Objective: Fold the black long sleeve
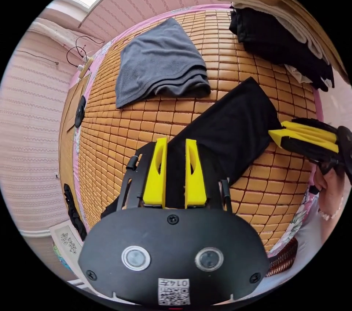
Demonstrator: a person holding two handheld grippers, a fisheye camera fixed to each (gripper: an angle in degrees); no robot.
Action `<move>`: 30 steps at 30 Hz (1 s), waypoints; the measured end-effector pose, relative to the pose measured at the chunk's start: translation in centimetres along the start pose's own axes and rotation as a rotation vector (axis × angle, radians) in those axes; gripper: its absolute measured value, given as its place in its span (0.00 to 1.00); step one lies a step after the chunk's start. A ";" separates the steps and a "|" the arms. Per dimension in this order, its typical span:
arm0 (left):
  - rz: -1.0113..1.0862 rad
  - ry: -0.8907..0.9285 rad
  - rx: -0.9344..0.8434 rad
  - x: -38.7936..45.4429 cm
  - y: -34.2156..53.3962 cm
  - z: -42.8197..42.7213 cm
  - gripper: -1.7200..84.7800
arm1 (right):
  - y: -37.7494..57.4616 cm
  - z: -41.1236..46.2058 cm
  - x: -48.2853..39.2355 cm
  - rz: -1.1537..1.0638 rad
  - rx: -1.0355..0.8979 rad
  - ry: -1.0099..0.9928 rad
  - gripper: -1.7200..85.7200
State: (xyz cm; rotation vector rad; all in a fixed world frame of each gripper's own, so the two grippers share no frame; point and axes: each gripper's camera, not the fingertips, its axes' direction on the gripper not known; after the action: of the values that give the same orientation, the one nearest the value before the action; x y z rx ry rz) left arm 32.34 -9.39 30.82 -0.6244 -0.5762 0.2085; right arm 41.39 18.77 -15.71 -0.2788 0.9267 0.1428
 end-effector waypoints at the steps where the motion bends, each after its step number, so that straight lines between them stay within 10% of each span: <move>1: 0.016 0.003 0.007 0.4 -0.1 0.0 0.05 | -0.1 0.0 0.0 -0.001 0.000 -0.004 0.03; 6: 0.149 -0.189 0.015 4.8 -0.7 -0.1 0.01 | -0.7 0.0 -0.1 -0.015 0.016 -0.026 0.03; 21: -0.120 0.091 0.037 -3.5 3.4 1.1 0.13 | -1.8 -1.3 -3.6 -0.082 0.089 -0.052 0.03; 30: -0.117 0.203 0.067 -4.5 8.4 4.3 0.01 | -2.3 -2.3 -7.2 -0.148 0.132 -0.065 0.03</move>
State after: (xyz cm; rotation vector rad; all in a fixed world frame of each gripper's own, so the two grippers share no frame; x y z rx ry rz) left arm 26.11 -2.14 26.54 -0.5374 -0.4063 0.0530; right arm 35.86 15.84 -10.82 -0.2185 0.8441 -0.0454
